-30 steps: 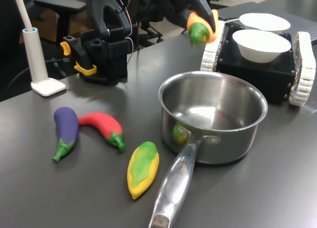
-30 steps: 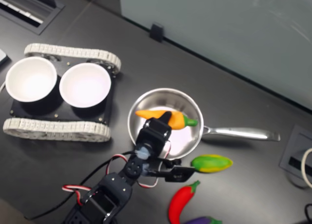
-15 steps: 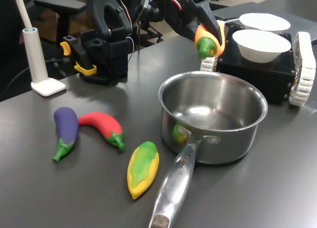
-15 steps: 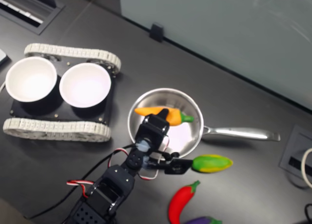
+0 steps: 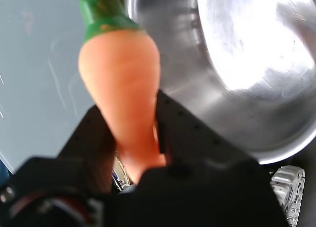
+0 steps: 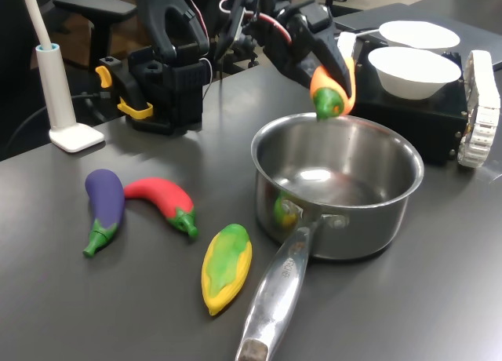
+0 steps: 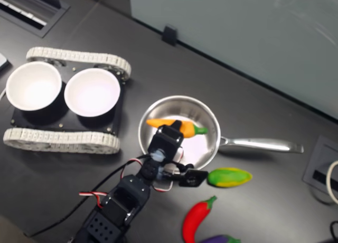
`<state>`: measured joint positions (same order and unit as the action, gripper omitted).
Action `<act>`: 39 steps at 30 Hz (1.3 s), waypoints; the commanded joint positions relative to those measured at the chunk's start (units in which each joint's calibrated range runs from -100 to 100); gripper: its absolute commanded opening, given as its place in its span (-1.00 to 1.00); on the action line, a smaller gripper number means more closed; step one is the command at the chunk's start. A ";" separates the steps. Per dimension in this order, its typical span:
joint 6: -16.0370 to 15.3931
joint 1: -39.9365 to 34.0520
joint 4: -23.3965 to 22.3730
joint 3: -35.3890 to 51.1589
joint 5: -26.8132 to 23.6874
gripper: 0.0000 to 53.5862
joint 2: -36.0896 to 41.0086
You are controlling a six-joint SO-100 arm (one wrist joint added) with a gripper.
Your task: Pick up the carrot and place them in the pan
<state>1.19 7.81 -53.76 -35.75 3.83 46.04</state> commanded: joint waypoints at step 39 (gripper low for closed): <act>4.10 -8.15 6.81 -8.19 1.76 -0.29 2.92</act>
<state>4.22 1.10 -47.73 -45.25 4.81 45.45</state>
